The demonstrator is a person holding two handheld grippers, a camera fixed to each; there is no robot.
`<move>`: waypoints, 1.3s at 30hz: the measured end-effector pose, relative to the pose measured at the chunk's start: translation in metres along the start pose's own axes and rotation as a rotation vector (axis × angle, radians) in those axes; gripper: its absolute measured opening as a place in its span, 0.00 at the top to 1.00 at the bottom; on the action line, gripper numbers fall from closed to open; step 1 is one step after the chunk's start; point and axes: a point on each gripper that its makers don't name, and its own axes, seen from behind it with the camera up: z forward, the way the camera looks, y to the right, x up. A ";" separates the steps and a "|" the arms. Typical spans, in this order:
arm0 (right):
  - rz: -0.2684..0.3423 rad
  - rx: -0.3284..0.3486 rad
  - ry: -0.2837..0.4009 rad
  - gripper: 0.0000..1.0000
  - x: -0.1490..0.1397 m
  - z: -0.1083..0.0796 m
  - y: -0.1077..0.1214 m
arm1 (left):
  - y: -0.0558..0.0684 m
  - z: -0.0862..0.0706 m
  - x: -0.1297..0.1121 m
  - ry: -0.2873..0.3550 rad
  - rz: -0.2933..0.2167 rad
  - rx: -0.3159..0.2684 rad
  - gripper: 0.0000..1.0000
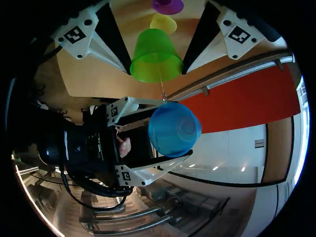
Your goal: Pour water
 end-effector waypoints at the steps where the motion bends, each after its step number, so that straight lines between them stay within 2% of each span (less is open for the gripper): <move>1: -0.002 0.001 0.000 0.10 0.000 0.000 0.000 | 0.000 0.000 0.000 0.000 0.000 0.000 0.10; 9: -0.002 0.006 0.000 0.10 0.003 0.000 -0.002 | 0.001 -0.001 0.001 -0.001 0.003 0.000 0.10; 18: 0.073 0.002 0.014 0.10 0.007 -0.001 -0.005 | 0.001 -0.002 0.000 -0.003 0.004 0.003 0.10; 31: 0.297 -0.009 0.048 0.10 0.016 -0.008 -0.012 | 0.001 -0.002 0.002 -0.003 0.011 0.008 0.10; 39: 0.474 -0.013 0.051 0.10 0.015 -0.012 -0.018 | 0.001 -0.003 0.002 -0.006 0.014 0.013 0.10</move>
